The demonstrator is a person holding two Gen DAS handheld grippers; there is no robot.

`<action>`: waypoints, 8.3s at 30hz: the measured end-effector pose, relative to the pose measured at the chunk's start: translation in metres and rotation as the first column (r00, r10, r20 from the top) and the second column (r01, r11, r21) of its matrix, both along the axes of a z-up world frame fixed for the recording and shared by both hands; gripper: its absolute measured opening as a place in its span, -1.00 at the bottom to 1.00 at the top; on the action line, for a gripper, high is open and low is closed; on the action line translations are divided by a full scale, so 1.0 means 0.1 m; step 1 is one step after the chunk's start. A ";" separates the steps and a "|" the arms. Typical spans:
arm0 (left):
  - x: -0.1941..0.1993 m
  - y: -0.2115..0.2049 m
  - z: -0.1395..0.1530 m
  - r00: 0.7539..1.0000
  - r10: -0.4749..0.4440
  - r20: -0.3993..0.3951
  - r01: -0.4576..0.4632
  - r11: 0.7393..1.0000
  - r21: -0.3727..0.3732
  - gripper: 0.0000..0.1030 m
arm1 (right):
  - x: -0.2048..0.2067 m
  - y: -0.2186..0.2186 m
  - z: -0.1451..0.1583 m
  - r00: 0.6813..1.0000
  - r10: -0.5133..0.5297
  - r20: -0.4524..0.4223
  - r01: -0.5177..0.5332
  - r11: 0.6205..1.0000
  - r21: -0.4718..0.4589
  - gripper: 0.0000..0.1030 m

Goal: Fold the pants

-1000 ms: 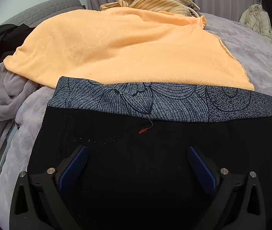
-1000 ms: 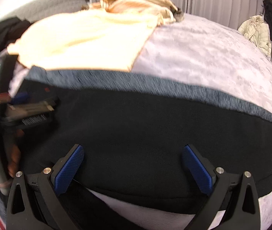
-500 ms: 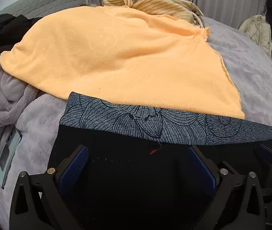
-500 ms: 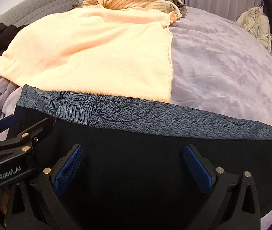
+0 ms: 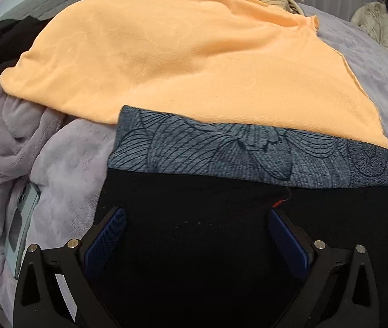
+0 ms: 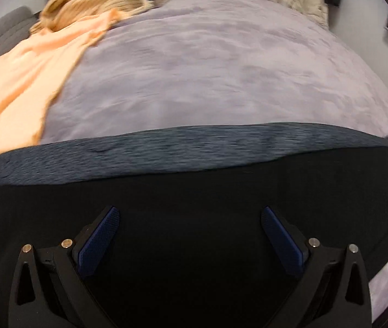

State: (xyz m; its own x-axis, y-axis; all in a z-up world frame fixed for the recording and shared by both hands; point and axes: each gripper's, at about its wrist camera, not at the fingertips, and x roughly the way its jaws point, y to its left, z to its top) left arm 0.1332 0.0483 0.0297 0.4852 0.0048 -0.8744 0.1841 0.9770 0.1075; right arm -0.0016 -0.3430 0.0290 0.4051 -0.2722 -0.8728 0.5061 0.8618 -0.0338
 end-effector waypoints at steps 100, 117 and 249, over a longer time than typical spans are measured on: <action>-3.07 1.22 0.29 0.930 0.349 -0.115 -0.349 0.741 -0.573 -0.76 | -2.09 2.92 0.04 0.272 0.952 -0.137 -0.912 0.210 -0.352 -0.32; -2.47 0.62 0.13 0.985 0.157 -0.066 -0.170 0.904 -0.392 -0.53 | -1.59 2.12 0.06 0.657 0.739 0.146 -0.753 0.653 0.083 0.61; -3.49 -1.96 0.41 0.857 -0.515 -0.015 0.503 0.844 -0.186 1.00 | -3.89 -0.56 1.08 0.961 -0.098 0.258 0.165 0.953 -0.253 0.58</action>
State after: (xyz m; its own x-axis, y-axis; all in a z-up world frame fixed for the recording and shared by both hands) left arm -0.2153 -0.1474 0.0711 0.3237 -0.3781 -0.8673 0.6613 0.7460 -0.0784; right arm -0.3904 -0.3987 0.1373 0.5381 -0.5483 -0.6402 0.6359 0.7626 -0.1186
